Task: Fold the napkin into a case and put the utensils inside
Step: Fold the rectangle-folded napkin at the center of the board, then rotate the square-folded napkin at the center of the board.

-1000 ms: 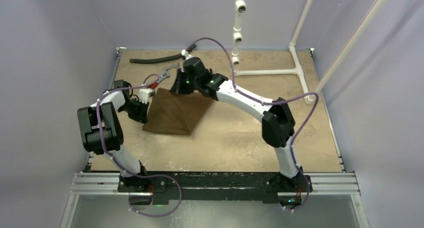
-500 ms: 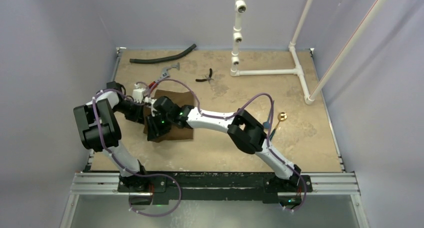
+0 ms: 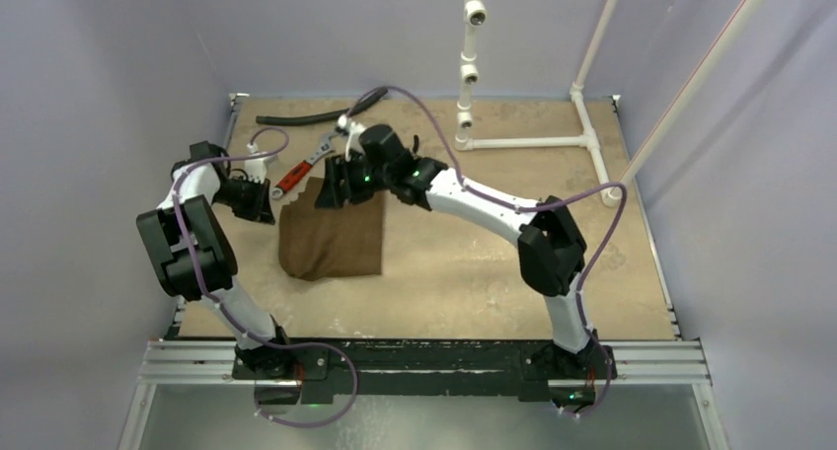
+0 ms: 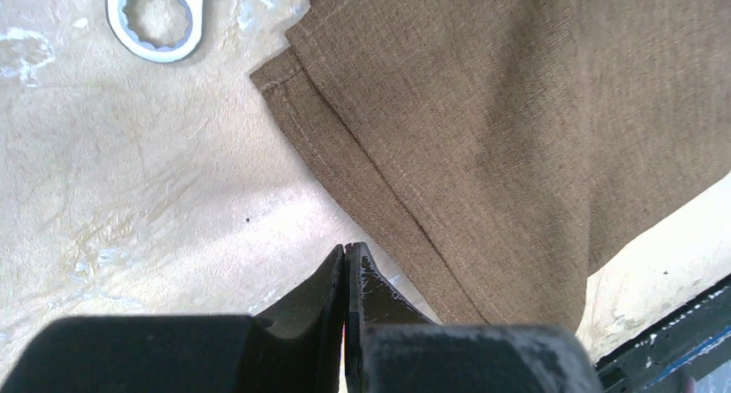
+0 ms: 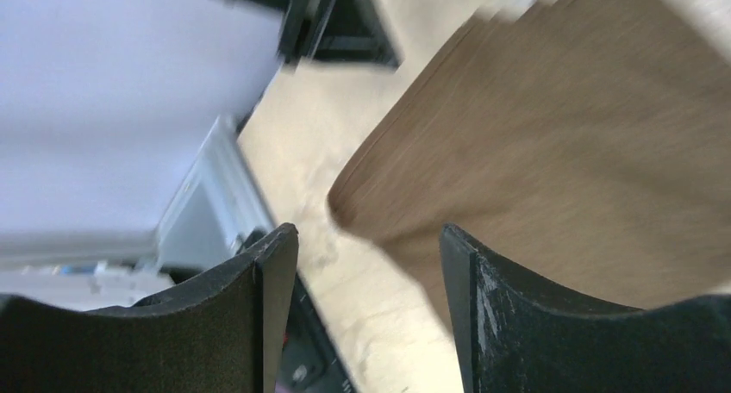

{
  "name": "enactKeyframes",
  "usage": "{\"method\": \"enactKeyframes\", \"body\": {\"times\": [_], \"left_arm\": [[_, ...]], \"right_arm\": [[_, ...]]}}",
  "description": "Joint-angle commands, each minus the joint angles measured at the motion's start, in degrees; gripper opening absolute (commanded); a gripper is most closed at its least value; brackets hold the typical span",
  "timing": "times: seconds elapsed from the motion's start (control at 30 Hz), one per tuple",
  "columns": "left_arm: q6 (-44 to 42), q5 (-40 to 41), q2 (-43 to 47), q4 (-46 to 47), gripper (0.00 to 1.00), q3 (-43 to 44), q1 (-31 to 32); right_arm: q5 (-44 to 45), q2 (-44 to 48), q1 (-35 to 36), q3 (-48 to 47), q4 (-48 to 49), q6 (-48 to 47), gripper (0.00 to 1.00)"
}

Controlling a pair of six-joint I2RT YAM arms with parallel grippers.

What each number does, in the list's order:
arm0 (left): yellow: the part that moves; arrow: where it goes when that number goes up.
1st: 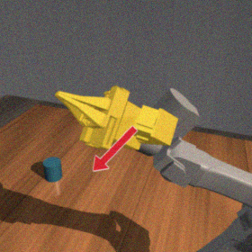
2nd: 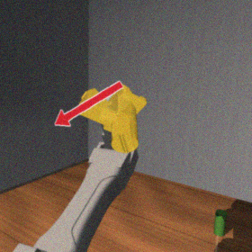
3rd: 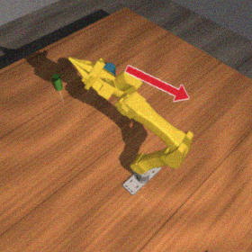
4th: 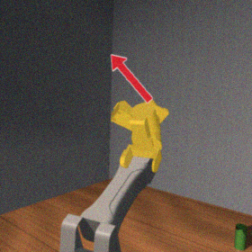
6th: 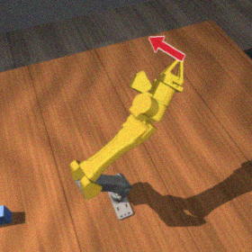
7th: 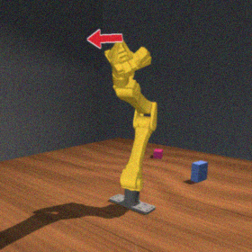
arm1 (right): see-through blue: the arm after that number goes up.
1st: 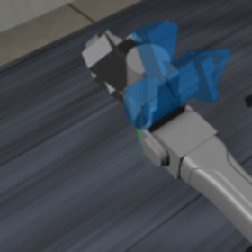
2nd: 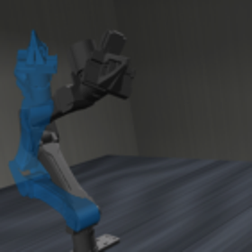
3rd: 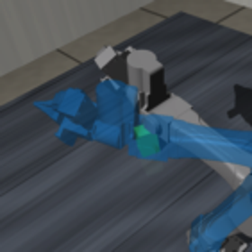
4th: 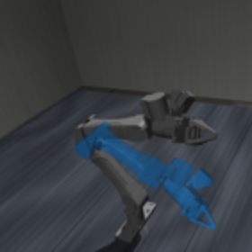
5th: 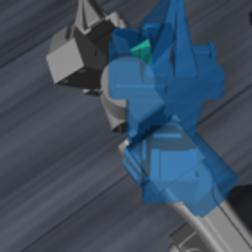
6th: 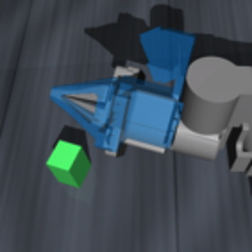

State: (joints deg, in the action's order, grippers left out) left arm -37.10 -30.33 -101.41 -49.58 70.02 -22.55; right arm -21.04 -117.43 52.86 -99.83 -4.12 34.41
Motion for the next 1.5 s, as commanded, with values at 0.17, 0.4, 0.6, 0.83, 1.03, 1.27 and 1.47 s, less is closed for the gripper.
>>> {"method": "enactKeyframes", "body": {"times": [0.17,0.4,0.6,0.83,1.03,1.27,1.47], "left_arm": [[5.0,-7.7,-6.2,-0.6,0.02,4.4,0.4],[11.7,-5.5,-6.7,7.2,0.03,3.7,4.7],[16.0,-2.2,-6.0,14.0,0.0,1.9,8.7],[17.5,5.7,-3.1,22.3,0.0,-1.7,11.6],[17.0,7.6,1.1,25.1,0.0,-4.3,12.4],[16.5,9.6,1.8,25.5,0.0,-5.4,12.8],[15.0,8.2,2.7,19.6,0.02,-3.1,14.1]], "right_arm": [[17.4,-2.1,-7.4,-0.1,-6.4,-10.4,0.63],[9.6,-3.6,-7.8,8.3,1.2,-7.2,0.51],[14.1,-0.1,-7.7,16.0,2.3,-4.3,0.67],[4.3,2.7,-7.6,29.6,15.4,4.0,0.57],[-1.4,-0.1,-6.8,32.2,23.5,9.2,0.46],[-0.8,-0.1,-6.5,32.8,24.4,11.2,0.0],[2.5,5.9,-6.6,38.0,18.8,7.6,0.0]]}}
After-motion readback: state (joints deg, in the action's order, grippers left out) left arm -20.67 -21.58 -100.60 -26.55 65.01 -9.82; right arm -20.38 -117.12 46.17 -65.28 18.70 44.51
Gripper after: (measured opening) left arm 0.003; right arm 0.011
